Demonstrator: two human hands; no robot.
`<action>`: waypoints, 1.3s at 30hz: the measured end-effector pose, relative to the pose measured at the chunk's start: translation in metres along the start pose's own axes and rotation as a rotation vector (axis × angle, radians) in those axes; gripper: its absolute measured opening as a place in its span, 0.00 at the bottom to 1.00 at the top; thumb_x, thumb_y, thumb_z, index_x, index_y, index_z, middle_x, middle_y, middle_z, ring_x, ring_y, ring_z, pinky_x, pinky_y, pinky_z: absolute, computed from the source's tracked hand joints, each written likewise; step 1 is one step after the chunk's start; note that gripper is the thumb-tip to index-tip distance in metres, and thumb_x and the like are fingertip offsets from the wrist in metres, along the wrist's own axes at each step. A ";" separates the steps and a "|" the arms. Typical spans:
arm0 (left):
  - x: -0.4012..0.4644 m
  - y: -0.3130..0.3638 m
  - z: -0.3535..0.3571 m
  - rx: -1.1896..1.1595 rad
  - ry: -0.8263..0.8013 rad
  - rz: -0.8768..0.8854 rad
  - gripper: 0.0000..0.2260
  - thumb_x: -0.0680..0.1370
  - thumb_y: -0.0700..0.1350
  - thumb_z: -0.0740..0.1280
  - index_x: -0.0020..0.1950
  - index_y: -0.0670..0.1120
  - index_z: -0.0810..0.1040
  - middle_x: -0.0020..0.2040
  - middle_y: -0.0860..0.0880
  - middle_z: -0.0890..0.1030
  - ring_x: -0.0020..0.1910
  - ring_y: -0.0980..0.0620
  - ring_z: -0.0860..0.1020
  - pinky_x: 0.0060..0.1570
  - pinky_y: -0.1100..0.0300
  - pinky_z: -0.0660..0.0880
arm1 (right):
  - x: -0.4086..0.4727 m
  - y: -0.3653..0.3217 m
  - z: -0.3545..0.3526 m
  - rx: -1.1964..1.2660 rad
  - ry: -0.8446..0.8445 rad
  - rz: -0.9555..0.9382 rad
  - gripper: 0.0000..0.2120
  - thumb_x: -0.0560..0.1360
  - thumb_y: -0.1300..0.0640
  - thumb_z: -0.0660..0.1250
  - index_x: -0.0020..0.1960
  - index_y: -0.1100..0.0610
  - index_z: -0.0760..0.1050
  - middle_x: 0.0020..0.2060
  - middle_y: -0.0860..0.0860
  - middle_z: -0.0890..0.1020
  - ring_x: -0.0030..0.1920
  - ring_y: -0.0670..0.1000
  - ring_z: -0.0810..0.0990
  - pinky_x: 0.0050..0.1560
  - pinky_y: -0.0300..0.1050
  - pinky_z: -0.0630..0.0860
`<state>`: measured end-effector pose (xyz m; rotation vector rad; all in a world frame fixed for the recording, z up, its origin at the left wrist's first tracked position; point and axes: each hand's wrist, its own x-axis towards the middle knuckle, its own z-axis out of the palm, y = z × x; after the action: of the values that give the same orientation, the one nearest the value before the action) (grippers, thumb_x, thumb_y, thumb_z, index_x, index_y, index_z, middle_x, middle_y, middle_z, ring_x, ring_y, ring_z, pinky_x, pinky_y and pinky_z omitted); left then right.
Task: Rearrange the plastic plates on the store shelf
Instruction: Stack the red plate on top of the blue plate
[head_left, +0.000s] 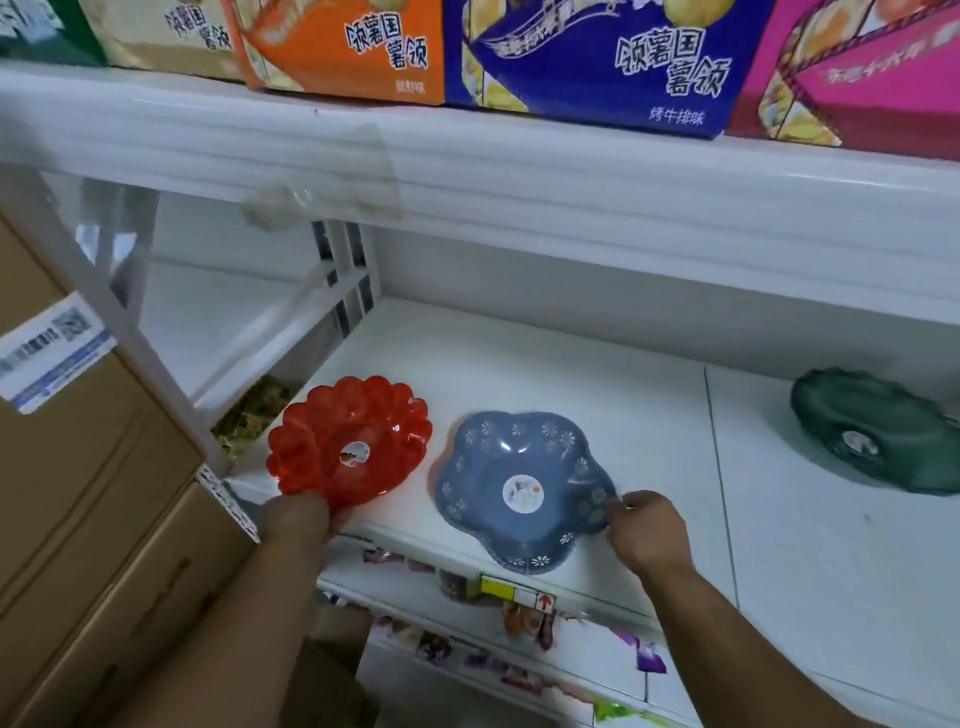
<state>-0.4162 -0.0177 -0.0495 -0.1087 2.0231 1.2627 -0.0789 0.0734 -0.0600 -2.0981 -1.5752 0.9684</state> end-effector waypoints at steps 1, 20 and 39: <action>0.010 0.000 -0.002 0.019 -0.004 0.005 0.09 0.80 0.41 0.62 0.40 0.45 0.71 0.18 0.55 0.77 0.18 0.61 0.76 0.23 0.64 0.74 | 0.004 0.001 0.002 0.014 -0.006 0.014 0.08 0.74 0.59 0.67 0.40 0.62 0.80 0.40 0.58 0.86 0.39 0.59 0.83 0.41 0.48 0.81; -0.072 0.017 0.054 0.150 -0.580 0.301 0.07 0.81 0.34 0.62 0.44 0.37 0.77 0.46 0.34 0.80 0.34 0.45 0.83 0.25 0.61 0.78 | -0.009 0.001 -0.005 0.556 -0.045 0.276 0.08 0.75 0.68 0.63 0.39 0.66 0.78 0.35 0.62 0.81 0.29 0.55 0.77 0.24 0.38 0.73; -0.032 0.003 0.076 0.370 -0.613 0.292 0.11 0.81 0.48 0.60 0.52 0.45 0.80 0.51 0.44 0.84 0.52 0.45 0.82 0.55 0.50 0.79 | -0.012 -0.001 -0.003 0.659 -0.081 0.213 0.13 0.80 0.60 0.59 0.48 0.62 0.81 0.46 0.60 0.86 0.47 0.57 0.85 0.46 0.50 0.83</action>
<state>-0.3532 0.0360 -0.0459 0.6884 1.7170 0.9090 -0.0791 0.0625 -0.0530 -1.7773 -0.8867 1.4226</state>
